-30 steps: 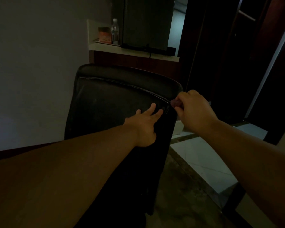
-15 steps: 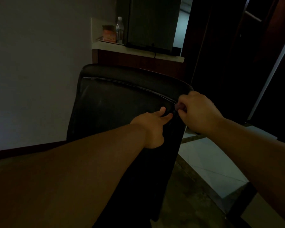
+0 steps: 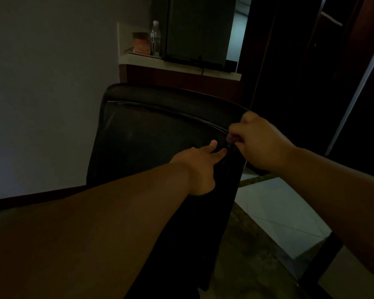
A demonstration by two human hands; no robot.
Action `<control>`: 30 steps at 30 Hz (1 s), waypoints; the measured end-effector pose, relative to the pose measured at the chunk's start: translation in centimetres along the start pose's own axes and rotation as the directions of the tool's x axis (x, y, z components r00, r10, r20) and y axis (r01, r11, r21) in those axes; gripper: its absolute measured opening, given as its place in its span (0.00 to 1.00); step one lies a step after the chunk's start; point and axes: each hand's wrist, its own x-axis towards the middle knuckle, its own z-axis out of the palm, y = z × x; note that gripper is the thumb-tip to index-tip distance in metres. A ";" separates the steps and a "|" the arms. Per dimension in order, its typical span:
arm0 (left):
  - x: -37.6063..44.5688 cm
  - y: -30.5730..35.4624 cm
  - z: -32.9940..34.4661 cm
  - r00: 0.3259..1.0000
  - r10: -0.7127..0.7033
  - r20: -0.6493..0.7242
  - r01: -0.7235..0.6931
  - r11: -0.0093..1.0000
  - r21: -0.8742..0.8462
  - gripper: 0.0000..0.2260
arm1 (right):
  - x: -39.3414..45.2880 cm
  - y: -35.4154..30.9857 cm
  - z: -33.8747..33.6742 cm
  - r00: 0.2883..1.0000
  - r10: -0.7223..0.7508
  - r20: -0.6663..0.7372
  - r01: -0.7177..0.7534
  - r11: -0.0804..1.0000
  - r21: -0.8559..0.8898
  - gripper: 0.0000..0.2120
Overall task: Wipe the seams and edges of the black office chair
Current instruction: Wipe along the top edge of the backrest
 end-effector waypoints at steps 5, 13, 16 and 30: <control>-0.4 -0.2 -0.4 1.000 0.005 -0.020 -0.004 1.000 0.024 0.37 | -1.1 -0.3 0.6 0.996 0.059 -0.059 -0.059 0.998 0.007 0.03; -1.7 -1.1 -0.5 0.978 -0.057 -0.198 0.050 0.998 -0.040 0.37 | 0.1 -1.2 -0.3 0.994 0.110 0.005 -0.109 0.990 -0.090 0.08; -1.0 -1.4 -0.8 0.984 -0.123 -0.131 0.125 0.992 0.004 0.41 | 1.1 -1.2 -0.8 0.998 0.066 0.025 -0.062 0.990 -0.124 0.06; 0.5 -2.1 -1.8 0.996 -0.087 -0.014 0.088 0.994 0.066 0.42 | 3.6 -0.8 -0.1 0.993 -0.031 0.110 0.060 0.963 -0.264 0.05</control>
